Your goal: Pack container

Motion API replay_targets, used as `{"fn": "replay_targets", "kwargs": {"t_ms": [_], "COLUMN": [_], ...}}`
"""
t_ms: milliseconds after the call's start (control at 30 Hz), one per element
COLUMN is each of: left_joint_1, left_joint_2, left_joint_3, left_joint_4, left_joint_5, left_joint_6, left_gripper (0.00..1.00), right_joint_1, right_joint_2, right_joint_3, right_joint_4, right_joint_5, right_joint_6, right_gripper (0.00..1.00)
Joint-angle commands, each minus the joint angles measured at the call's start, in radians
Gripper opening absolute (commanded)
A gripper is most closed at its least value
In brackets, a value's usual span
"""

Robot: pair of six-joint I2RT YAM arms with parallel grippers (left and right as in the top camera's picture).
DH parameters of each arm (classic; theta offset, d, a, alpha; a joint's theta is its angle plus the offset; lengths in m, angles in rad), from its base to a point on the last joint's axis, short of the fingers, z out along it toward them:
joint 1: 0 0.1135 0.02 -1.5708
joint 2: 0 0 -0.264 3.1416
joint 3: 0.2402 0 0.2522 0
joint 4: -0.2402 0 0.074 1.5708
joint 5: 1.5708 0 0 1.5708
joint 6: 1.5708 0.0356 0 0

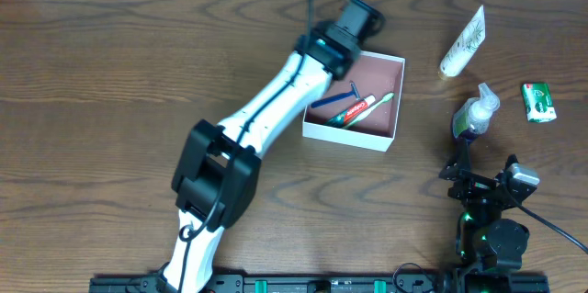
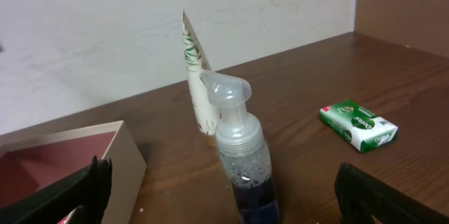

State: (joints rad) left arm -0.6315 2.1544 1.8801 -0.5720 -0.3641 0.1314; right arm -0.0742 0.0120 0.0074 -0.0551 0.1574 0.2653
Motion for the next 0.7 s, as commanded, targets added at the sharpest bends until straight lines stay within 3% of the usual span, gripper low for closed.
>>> {"fn": "replay_targets", "kwargs": {"t_ms": [0, 200, 333, 433, 500, 667], "left_joint_1": [0.08, 0.19, 0.27, 0.33, 0.356, 0.361], "left_joint_2": [-0.037, -0.09, -0.133, -0.141, -0.141, -0.141], "left_joint_3": [0.018, 0.018, 0.018, 0.018, 0.018, 0.018], "left_joint_4": [-0.003, -0.01, -0.016, -0.058, -0.089, -0.127], "left_joint_5": [-0.146, -0.146, -0.146, -0.116, -0.016, 0.509], "left_joint_6": [-0.165, -0.27, -0.279, -0.279, -0.279, -0.142], "left_gripper": [0.36, 0.36, 0.53, 0.55, 0.49, 0.49], "right_joint_1": [0.016, 0.016, 0.016, 0.016, 0.016, 0.016], "right_joint_2": [-0.006, -0.006, -0.006, -0.006, -0.006, -0.006], "right_joint_3": [-0.002, -0.002, -0.002, -0.002, -0.002, -0.002], "right_joint_4": [-0.004, -0.004, -0.004, -0.004, -0.004, -0.004], "right_joint_5": [0.007, 0.007, 0.007, 0.007, 0.007, 0.007], "right_joint_6": [-0.016, -0.016, -0.016, -0.016, -0.016, -0.016], "right_gripper": [0.99, 0.99, 0.99, 0.99, 0.99, 0.99]}}
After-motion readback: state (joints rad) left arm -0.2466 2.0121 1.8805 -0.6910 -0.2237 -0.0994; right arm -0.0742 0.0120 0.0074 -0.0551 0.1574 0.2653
